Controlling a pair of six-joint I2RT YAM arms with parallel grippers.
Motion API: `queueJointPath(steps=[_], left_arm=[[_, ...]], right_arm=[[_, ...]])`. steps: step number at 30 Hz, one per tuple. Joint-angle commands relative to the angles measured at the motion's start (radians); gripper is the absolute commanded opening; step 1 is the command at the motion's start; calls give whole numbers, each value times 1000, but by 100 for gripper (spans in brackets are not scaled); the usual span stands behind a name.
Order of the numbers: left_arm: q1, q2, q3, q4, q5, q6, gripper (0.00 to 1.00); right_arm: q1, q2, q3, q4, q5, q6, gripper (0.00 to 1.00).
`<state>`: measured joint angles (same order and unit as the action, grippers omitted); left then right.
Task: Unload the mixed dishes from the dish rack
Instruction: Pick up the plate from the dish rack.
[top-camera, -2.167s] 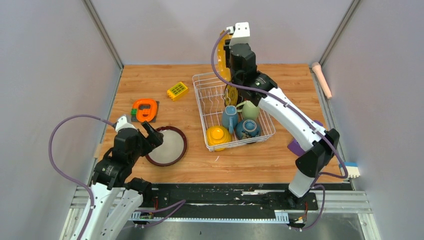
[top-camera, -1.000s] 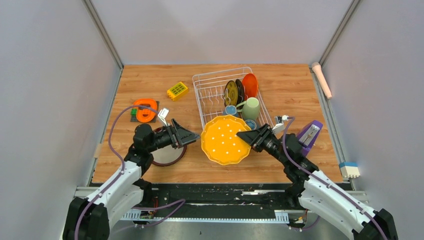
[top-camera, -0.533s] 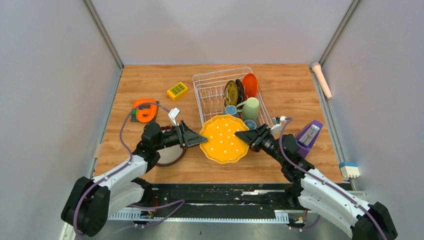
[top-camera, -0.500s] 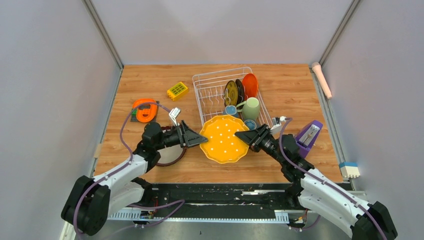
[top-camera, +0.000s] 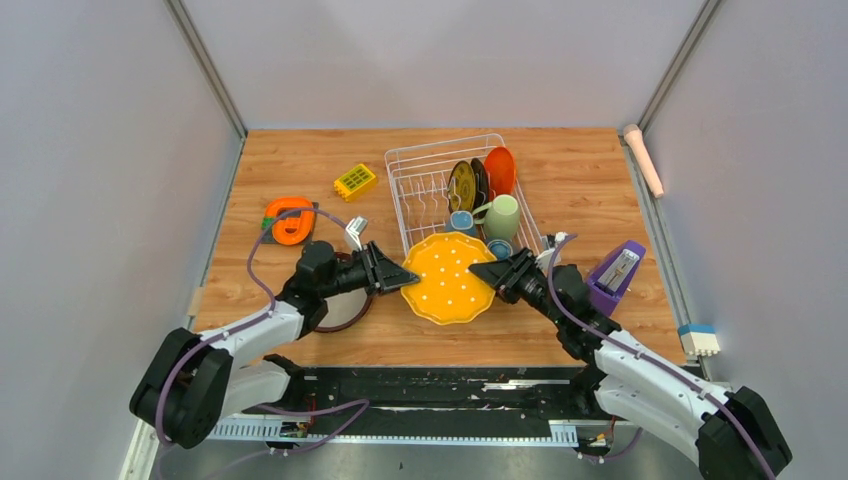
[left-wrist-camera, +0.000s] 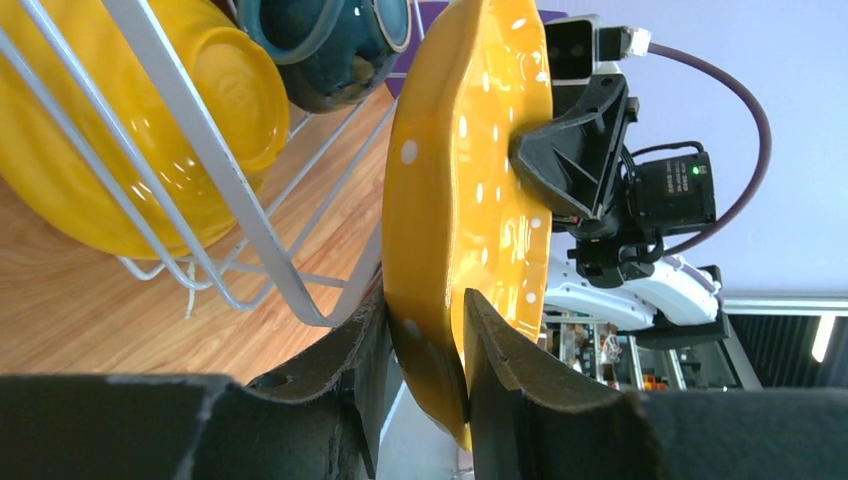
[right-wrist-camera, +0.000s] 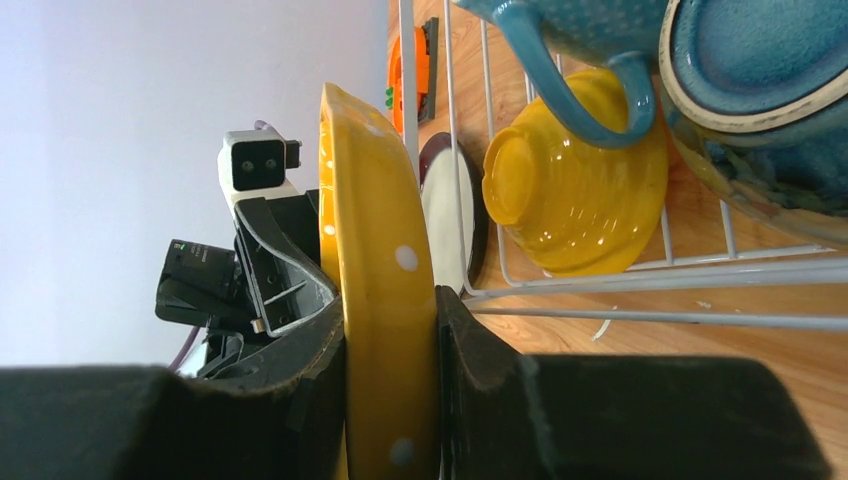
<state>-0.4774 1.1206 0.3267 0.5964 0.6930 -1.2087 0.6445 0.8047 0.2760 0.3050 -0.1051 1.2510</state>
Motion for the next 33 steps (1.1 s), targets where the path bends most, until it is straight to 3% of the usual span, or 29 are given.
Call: queueJointPath(steps=[1, 9, 11, 14, 16, 17, 19, 22, 24, 30, 33], left_arm=[[-41, 27, 75, 65, 19, 12, 39], [-62, 90, 95, 127, 41, -21, 42], [-64, 100, 98, 151, 51, -33, 33], [-67, 110, 97, 162, 52, -41, 11], [-67, 112, 96, 163, 57, -43, 0], [-66, 109, 94, 166, 55, -47, 0], [-66, 105, 84, 176, 41, -56, 0], [-67, 97, 77, 179, 26, -72, 0], [-67, 90, 70, 195, 13, -90, 0], [-66, 42, 73, 185, -31, -135, 0], [-62, 6, 74, 146, -70, -155, 0]], right_arm=[[24, 6, 78, 235, -56, 26, 0], [46, 27, 73, 313, -66, -5, 0], [47, 34, 83, 308, -62, -14, 0], [47, 28, 90, 281, -59, -25, 0], [47, 17, 91, 251, -32, -26, 0], [47, 8, 95, 219, -13, -28, 0], [47, -19, 107, 138, 26, -39, 11], [47, -63, 122, 26, 91, -67, 61], [48, -95, 152, -82, 169, -82, 80], [48, -139, 165, -199, 229, -113, 99], [48, -146, 179, -256, 238, -118, 100]])
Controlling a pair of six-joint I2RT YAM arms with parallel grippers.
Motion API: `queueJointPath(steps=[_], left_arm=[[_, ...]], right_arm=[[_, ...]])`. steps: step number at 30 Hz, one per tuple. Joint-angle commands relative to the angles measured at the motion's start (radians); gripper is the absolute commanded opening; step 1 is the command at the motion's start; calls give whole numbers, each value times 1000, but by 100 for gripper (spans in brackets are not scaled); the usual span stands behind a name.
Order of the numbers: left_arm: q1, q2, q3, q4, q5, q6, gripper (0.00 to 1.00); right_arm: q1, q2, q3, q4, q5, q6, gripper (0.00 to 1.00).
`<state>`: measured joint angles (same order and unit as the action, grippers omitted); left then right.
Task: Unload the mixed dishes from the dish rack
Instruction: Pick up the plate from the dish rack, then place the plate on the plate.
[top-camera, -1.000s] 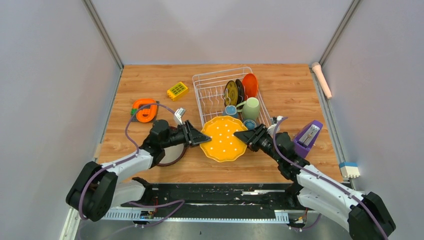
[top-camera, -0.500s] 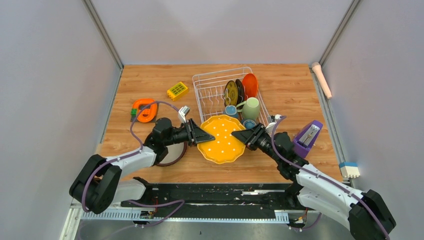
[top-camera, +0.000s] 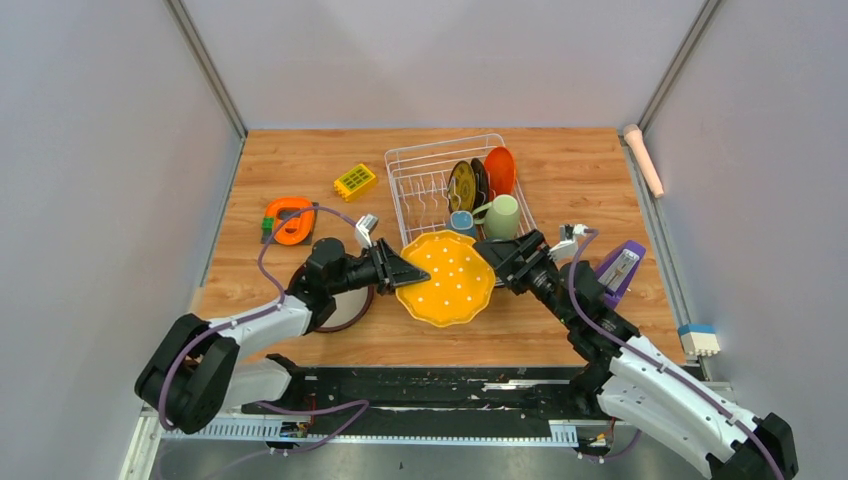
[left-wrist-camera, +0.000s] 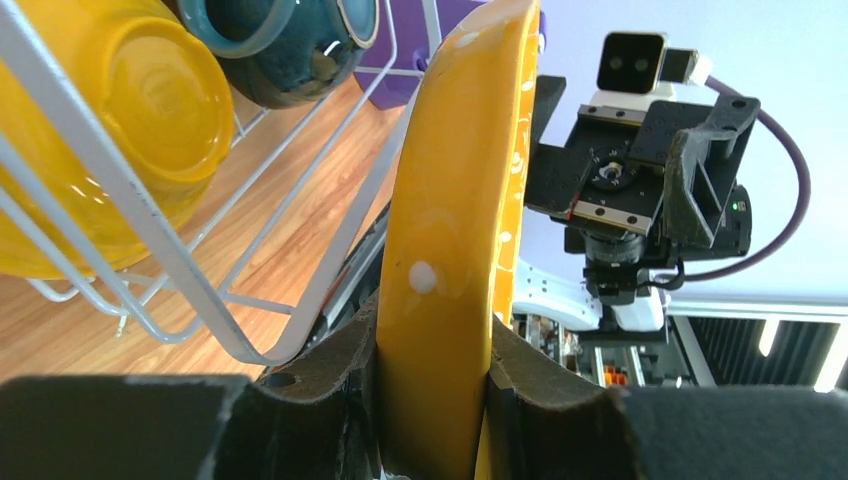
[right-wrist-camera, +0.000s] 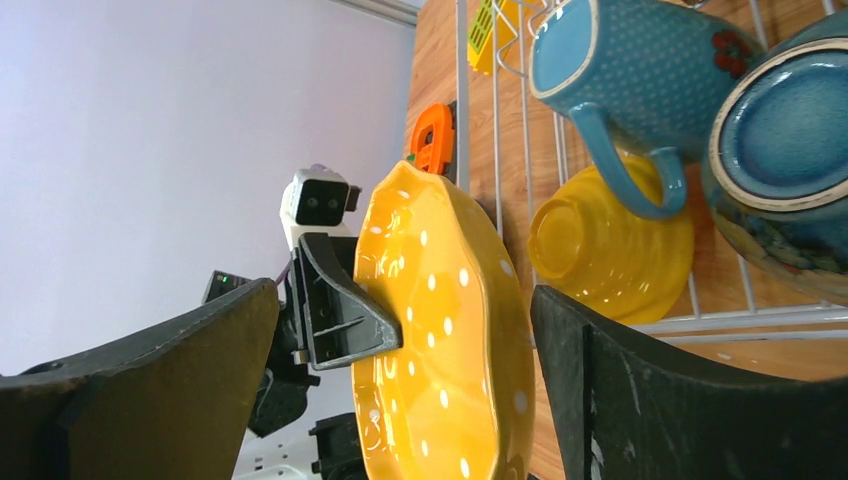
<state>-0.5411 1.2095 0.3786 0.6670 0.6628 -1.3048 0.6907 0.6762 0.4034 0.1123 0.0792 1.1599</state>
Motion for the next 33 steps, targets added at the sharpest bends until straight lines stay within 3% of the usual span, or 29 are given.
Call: queueJointPath(steps=[1, 6, 12, 16, 21, 27, 33], left_arm=[[5, -108, 23, 58, -51, -58, 0], [53, -278, 31, -271, -204, -1, 0], [174, -638, 64, -736, -365, 50, 0], [203, -817, 103, -1026, -552, 48, 0], [204, -932, 171, -1344, -815, 26, 0], [204, -978, 220, -1536, -999, -6, 0], [204, -947, 164, -1530, -1017, -51, 3]], right_arm=[[2, -21, 55, -78, 62, -26, 100], [1, -68, 46, -108, 94, -12, 100], [3, -112, 32, -156, 123, -16, 100], [3, -101, 48, -170, 128, -40, 100], [4, -90, 54, -179, 143, -38, 100], [4, -87, 57, -183, 154, -28, 100], [4, -77, 64, -188, 149, -33, 100]])
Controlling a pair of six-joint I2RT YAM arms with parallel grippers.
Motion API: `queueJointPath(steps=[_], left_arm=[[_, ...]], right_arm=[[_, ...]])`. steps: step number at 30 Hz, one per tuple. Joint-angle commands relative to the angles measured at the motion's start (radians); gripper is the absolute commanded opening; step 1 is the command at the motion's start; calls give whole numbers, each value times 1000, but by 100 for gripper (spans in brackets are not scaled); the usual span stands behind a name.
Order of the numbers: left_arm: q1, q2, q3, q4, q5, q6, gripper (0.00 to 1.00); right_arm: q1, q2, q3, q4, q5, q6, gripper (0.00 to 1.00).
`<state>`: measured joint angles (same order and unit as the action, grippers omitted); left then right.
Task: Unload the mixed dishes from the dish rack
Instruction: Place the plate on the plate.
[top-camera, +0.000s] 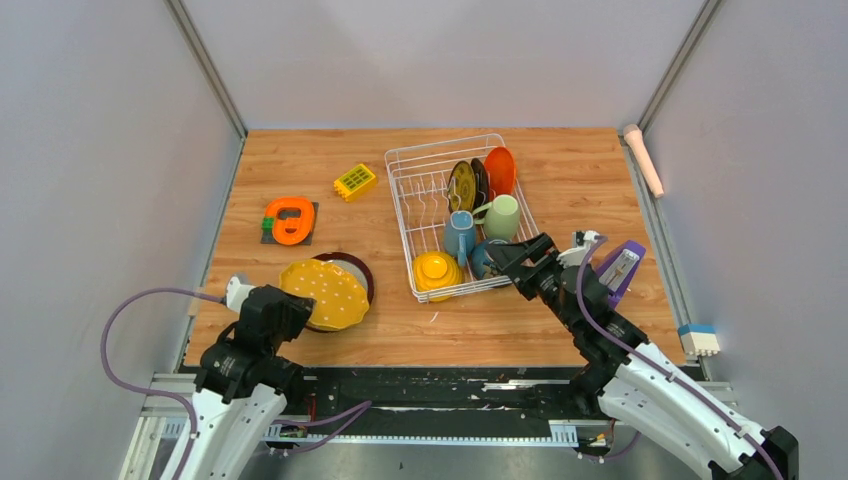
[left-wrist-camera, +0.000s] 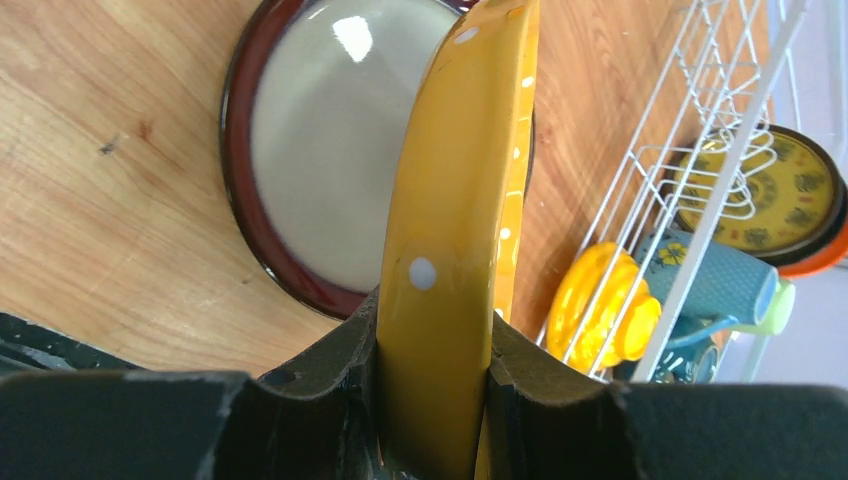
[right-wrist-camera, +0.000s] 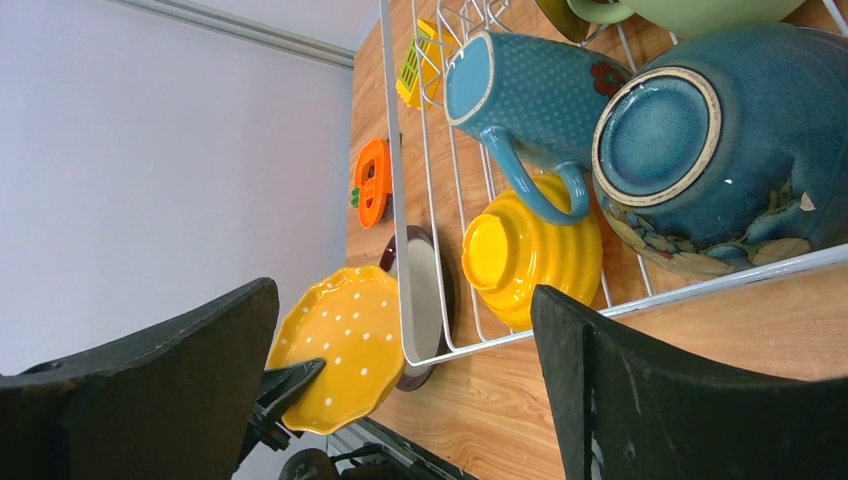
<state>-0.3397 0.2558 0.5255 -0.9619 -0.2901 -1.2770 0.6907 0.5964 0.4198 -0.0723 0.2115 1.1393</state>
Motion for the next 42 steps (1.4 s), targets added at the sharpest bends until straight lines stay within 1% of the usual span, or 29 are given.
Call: queueJointPath(steps=[1, 3, 6, 11, 13, 14, 15, 16, 17, 19, 21, 23, 28, 30, 32, 34, 36, 42], left_arm=[[2, 10, 2, 106, -63, -81, 3], [3, 20, -19, 141, -61, -81, 3], [2, 37, -32, 140, -66, -81, 4], [2, 49, -59, 151, -76, -91, 16], [2, 48, -70, 154, -72, -94, 23], [2, 49, -76, 156, -69, -94, 29], [2, 49, -78, 160, -67, -94, 32], [2, 50, -81, 159, -65, -91, 38], [2, 52, -82, 158, -65, -90, 42], [2, 55, -83, 156, -63, -88, 54], [2, 60, -85, 156, -58, -85, 60], [2, 66, -87, 158, -53, -82, 63], [2, 82, -97, 167, -44, -80, 69], [2, 91, -97, 164, -44, -82, 77], [2, 100, -97, 164, -44, -85, 89], [2, 108, -93, 163, -43, -81, 98], [2, 116, -86, 160, -44, -75, 100], [2, 142, -79, 150, -42, -72, 100]], right_arm=[[4, 2, 50, -5, 12, -15, 100], [4, 0, 47, -6, 5, -12, 100], [3, -4, 51, -7, 9, -23, 100], [4, -4, 46, -7, 7, -22, 100], [4, -6, 47, -7, 5, -23, 100], [4, -8, 45, -7, 2, -21, 100], [4, -9, 44, -7, 3, -20, 100], [4, -10, 44, -7, 4, -20, 100], [4, -12, 45, -7, 6, -21, 100], [4, -15, 44, -9, 1, -20, 100], [4, -18, 39, -9, -3, -14, 100], [4, -20, 39, -9, 4, -15, 100], [4, -23, 34, -12, 5, -18, 100], [4, -23, 38, -16, 11, -25, 100], [4, -25, 36, -20, 10, -23, 100], [4, -27, 35, -20, 19, -23, 100], [4, -28, 39, -20, 27, -27, 100], [4, -22, 44, -32, 25, -34, 100]])
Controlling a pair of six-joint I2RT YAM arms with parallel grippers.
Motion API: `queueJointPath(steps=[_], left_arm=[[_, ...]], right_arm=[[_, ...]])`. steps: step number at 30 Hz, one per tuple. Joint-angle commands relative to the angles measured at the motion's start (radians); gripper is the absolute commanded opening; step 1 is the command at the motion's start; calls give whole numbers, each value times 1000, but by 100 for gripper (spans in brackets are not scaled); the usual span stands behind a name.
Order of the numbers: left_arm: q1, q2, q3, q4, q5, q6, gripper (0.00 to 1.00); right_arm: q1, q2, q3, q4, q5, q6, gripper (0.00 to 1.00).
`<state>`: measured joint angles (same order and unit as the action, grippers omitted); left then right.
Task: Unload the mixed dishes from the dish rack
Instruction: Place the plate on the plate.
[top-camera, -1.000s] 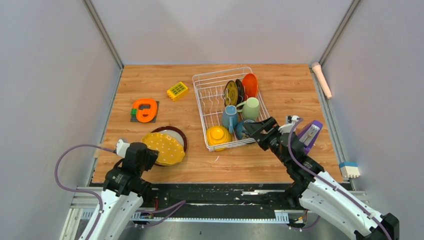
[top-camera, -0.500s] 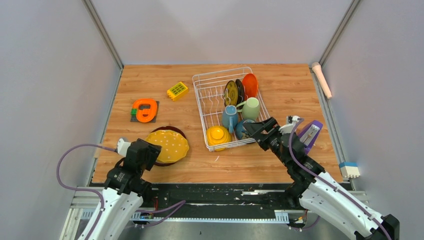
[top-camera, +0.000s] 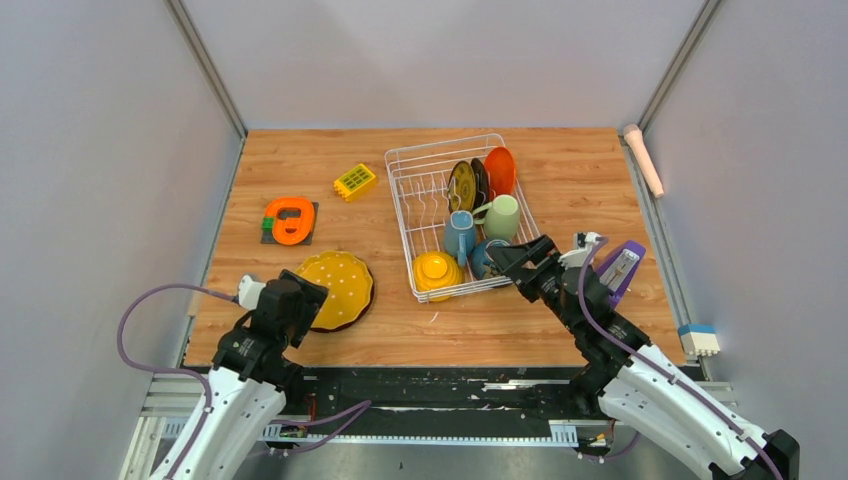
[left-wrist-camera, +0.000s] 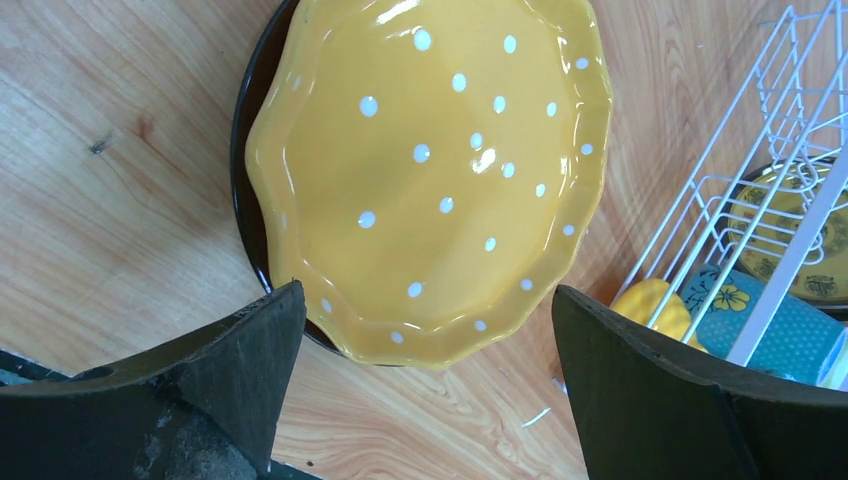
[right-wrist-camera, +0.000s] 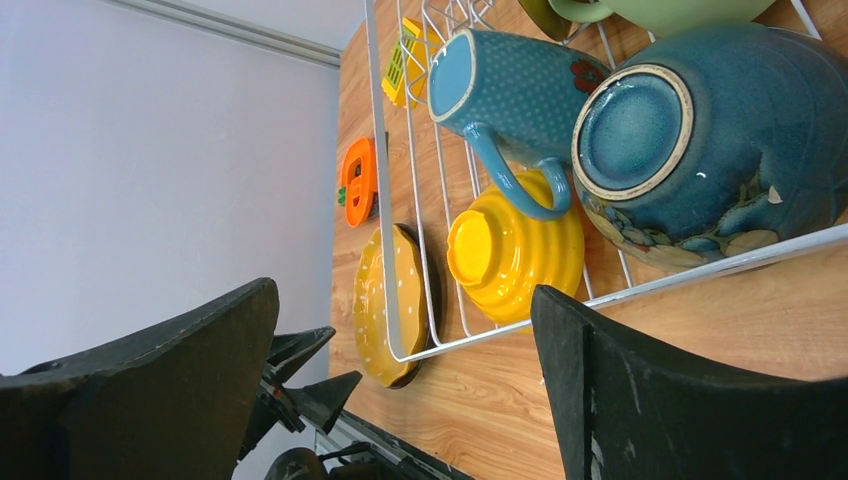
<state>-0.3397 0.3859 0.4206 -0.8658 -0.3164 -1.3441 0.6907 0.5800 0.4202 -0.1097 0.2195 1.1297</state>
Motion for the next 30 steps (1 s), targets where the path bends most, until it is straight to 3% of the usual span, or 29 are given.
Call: queueJointPath(steps=[1, 7, 12, 17, 22, 28, 30], left_arm=[[2, 18, 26, 52, -16, -5, 100], [2, 76, 97, -20, -59, 8, 100], [2, 113, 173, -42, -83, 116, 100], [2, 138, 258, 141, 142, 467, 100], [2, 229, 327, 223, 404, 682, 100], [2, 280, 287, 300, 498, 684, 100], [2, 290, 270, 328, 520, 684, 100]], right_arm=[[3, -4, 46, 0, 12, -26, 100], [3, 34, 102, -30, -1, -153, 100], [4, 156, 243, -80, 5, -349, 100], [4, 358, 416, -107, 55, -574, 100], [1, 642, 651, -142, 138, -766, 100], [-8, 914, 880, -180, 224, -857, 98], [-22, 973, 927, -181, 221, -860, 92]])
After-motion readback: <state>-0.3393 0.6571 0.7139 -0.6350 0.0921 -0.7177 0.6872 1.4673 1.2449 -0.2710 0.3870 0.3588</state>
